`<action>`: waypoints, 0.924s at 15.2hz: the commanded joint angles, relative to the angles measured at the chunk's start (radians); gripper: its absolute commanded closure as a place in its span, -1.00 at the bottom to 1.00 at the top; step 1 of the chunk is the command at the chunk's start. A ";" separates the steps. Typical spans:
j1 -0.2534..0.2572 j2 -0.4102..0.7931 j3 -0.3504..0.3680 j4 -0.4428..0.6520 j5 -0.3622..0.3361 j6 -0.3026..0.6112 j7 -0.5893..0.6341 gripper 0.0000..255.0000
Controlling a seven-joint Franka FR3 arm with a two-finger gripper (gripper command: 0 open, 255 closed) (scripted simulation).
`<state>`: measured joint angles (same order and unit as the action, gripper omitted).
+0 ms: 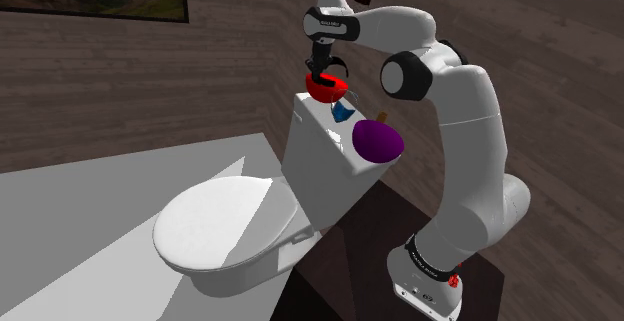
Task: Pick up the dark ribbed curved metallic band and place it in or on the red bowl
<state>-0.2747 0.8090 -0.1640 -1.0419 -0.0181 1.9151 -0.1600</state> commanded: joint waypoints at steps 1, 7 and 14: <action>-0.003 0.005 -0.002 -0.002 -0.001 0.001 0.000 -1.00; -0.001 -0.006 -0.003 0.015 -0.002 -0.028 0.000 -1.00; 0.003 -0.020 -0.003 0.084 -0.003 -0.111 0.000 -1.00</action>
<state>-0.2720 0.7895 -0.1671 -0.9586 -0.0210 1.8059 -0.1601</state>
